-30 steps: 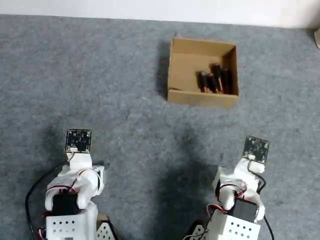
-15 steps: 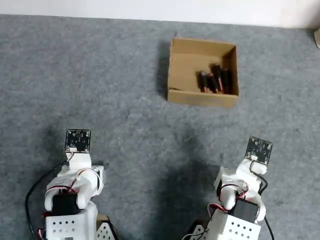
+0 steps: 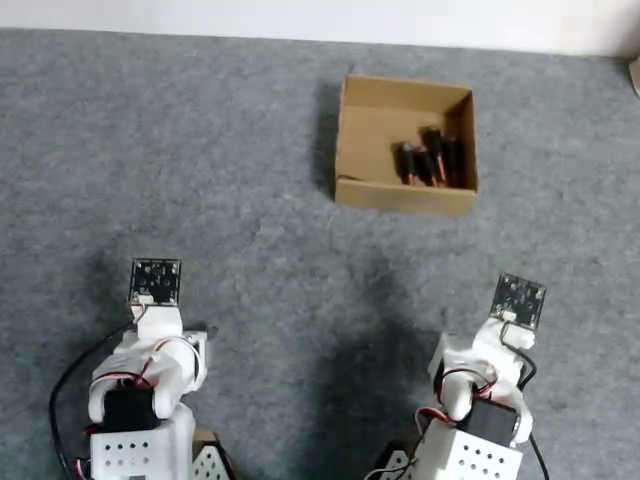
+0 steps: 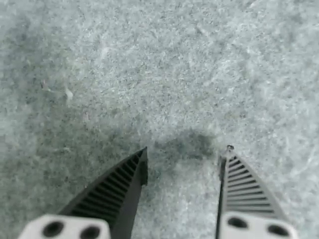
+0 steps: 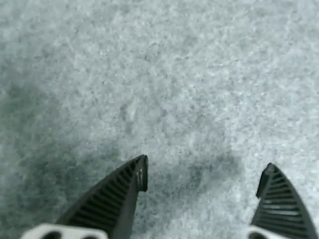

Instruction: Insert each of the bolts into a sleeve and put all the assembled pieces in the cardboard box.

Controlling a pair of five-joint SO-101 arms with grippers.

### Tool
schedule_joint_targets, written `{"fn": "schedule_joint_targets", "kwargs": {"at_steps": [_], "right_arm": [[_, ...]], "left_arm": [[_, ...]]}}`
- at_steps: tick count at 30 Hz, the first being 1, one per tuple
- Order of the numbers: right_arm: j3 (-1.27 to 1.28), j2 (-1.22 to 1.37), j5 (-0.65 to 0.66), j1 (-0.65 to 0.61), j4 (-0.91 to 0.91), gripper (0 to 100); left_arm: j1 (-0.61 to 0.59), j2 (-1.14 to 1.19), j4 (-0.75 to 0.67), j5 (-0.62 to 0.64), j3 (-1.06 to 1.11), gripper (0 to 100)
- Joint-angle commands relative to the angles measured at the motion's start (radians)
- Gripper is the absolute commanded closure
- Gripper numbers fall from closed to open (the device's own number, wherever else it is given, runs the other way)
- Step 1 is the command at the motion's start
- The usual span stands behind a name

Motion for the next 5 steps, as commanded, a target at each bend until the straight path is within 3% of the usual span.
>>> {"fn": "schedule_joint_targets", "kwargs": {"at_steps": [1, 5], "right_arm": [[0.097, -0.005, -0.009, 0.01, 0.004, 67.3], [0.097, -0.005, -0.009, 0.01, 0.004, 67.3]], "left_arm": [[-0.008, 0.005, -0.006, -0.006, 0.022, 77], [-0.008, 0.005, -0.006, -0.006, 0.022, 77]]}}
